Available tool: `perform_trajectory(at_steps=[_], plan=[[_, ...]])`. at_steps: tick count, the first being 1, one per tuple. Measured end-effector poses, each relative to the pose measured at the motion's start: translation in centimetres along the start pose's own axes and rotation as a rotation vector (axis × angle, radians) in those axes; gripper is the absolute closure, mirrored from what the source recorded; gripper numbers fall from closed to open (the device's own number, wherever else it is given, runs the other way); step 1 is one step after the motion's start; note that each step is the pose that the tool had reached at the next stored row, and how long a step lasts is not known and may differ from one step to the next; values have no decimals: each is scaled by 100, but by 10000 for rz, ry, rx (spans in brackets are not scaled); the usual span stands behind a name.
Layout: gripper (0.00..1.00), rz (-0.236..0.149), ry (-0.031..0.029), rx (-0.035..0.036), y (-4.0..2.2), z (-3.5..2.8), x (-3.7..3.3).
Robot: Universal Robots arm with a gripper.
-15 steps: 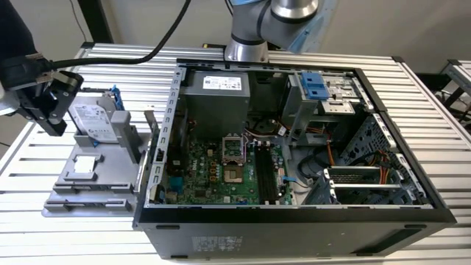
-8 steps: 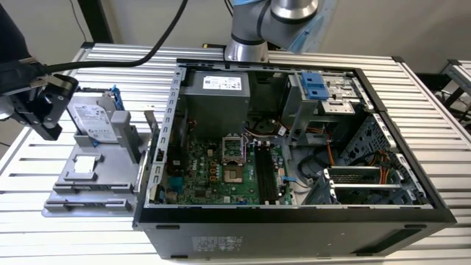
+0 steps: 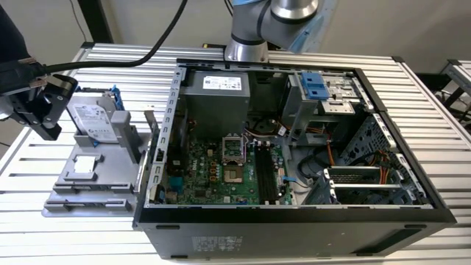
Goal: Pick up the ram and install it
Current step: 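Pick up the ram and move it above insertion slot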
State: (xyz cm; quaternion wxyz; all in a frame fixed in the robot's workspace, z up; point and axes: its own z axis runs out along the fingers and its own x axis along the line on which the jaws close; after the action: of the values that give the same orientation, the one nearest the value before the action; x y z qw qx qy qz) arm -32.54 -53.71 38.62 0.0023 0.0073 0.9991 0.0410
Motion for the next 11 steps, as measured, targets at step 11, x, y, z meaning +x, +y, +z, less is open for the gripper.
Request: perform_trajectory(at_steps=[11], plan=[[100, -297, 36, -1, 0, 0, 1]])
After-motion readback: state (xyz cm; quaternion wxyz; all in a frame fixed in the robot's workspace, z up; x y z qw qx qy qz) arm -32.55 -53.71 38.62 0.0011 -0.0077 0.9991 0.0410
